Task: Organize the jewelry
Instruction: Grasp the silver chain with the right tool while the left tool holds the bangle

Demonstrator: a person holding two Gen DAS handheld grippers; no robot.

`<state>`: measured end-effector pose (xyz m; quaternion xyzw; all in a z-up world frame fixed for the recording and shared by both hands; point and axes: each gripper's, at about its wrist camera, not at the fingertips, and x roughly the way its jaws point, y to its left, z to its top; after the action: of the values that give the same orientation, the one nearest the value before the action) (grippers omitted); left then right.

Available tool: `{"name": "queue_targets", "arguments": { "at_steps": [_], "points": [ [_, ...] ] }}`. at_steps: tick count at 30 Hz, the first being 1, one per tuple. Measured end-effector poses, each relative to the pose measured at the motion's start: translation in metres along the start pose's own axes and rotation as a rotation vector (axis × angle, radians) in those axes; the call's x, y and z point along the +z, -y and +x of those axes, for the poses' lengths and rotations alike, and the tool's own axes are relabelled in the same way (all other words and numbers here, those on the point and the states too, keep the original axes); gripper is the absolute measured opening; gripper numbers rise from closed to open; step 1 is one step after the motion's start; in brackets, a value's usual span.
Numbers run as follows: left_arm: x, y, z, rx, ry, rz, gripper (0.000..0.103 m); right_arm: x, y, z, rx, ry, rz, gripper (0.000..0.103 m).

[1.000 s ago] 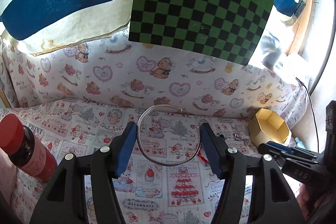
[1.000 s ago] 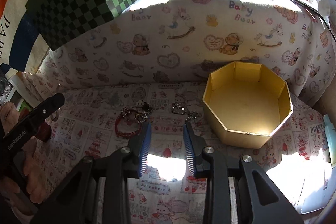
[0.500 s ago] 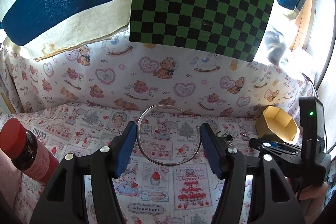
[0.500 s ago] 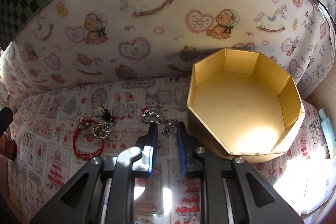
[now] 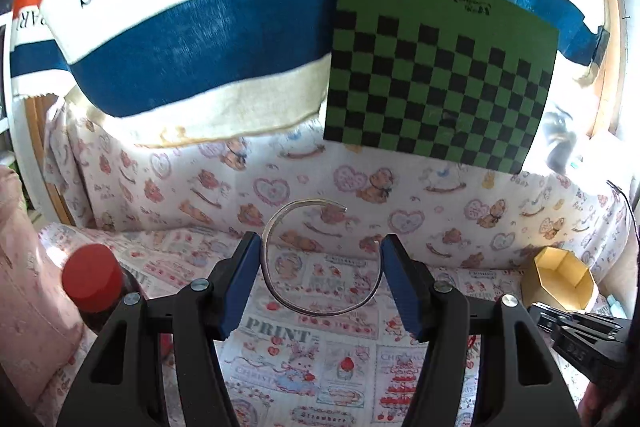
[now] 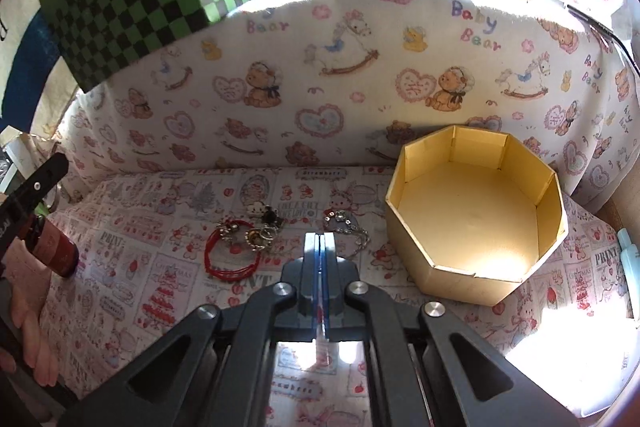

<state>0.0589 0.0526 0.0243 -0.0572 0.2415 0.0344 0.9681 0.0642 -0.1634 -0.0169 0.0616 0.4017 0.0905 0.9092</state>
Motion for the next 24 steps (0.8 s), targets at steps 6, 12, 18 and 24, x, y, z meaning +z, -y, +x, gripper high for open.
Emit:
{"name": "queue_targets", "arguments": {
  "at_steps": [6,12,18,24],
  "points": [
    [0.009,-0.008,-0.018,-0.042,0.044,-0.04,0.06,-0.003,-0.013,-0.028,0.05,0.071,-0.037,0.001],
    [0.008,-0.003,-0.018,-0.086,0.019,-0.03,0.06,0.0,0.004,-0.009,-0.001,0.002,-0.047,0.002],
    [0.002,0.007,-0.011,-0.083,-0.002,0.012,0.06,-0.001,0.019,0.021,-0.078,-0.058,-0.056,0.028],
    [-0.001,0.003,-0.001,-0.081,-0.035,-0.01,0.06,0.004,0.015,0.044,-0.076,-0.093,-0.056,0.031]
  ]
}}
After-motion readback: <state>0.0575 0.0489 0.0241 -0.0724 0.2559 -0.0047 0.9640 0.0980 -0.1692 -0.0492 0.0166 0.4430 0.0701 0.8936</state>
